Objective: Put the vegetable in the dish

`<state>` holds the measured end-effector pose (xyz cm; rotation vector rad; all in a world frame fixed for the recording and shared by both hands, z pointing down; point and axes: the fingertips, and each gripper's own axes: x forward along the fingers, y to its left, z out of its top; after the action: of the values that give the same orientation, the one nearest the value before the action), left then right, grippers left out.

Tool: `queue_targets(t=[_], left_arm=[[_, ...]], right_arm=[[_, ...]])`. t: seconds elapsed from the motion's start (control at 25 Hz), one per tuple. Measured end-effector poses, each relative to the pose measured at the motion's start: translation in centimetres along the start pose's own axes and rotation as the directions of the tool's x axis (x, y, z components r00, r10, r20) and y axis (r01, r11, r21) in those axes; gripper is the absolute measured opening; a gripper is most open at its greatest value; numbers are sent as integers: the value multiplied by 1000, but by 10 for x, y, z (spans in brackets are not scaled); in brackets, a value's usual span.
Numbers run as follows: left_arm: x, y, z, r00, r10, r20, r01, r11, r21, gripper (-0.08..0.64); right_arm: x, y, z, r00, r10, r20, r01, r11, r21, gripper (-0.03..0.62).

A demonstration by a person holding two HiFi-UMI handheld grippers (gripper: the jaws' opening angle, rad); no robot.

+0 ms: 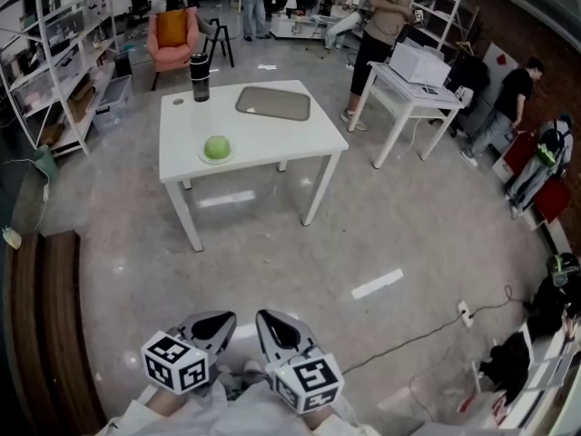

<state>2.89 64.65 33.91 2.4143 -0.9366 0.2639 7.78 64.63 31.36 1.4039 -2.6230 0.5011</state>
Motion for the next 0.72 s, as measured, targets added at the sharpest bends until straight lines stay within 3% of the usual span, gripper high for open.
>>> queue_targets(t=[0.4, 0.72], left_arm=[[39, 7, 4, 1000, 10, -19, -11, 1000, -27, 8], [71, 48, 39, 1000, -18, -12, 18, 1000, -25, 8]], right_arm=[[16, -35, -4, 999, 30, -25, -29, 999, 41, 14], [67, -66, 21, 1000, -7, -3, 7, 999, 38, 14]])
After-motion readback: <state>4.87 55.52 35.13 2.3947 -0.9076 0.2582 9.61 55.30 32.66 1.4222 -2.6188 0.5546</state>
